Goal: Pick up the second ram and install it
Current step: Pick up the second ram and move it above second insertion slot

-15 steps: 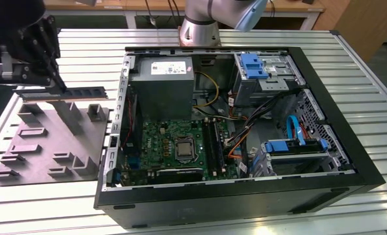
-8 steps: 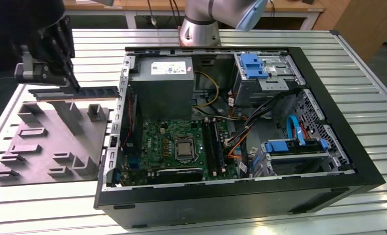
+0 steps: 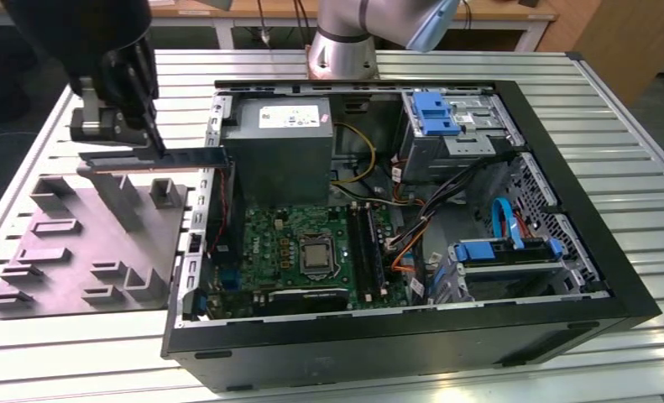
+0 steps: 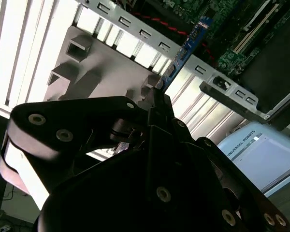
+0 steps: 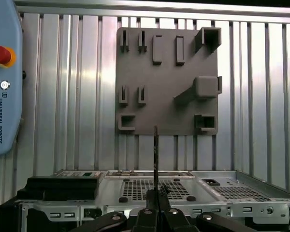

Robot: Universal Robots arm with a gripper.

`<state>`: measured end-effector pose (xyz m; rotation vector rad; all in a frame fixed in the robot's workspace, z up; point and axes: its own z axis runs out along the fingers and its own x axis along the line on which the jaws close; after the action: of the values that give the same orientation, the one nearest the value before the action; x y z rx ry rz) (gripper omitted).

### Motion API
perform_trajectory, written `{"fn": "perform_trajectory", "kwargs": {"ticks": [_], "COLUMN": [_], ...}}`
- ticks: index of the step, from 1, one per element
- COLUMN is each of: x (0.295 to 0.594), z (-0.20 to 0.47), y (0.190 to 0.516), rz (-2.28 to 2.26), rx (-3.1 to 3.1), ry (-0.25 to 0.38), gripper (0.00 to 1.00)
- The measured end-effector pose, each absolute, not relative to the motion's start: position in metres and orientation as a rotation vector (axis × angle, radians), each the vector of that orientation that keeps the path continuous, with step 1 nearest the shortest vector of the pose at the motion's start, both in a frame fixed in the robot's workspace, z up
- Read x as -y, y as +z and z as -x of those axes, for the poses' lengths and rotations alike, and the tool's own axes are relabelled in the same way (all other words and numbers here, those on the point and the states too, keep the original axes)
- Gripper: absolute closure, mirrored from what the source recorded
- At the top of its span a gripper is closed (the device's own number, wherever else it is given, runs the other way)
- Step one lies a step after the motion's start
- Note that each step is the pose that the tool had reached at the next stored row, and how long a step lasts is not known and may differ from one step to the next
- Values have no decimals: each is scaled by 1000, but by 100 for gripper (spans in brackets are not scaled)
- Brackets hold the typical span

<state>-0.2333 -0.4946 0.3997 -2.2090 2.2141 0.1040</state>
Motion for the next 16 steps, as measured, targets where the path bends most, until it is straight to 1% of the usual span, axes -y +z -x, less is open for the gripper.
{"fn": "perform_trajectory", "kwargs": {"ticks": [16], "x": [495], "z": [179], "y": [400], "rz": [2209], "rx": [-2215], "ry": [105], "gripper": [88]}}
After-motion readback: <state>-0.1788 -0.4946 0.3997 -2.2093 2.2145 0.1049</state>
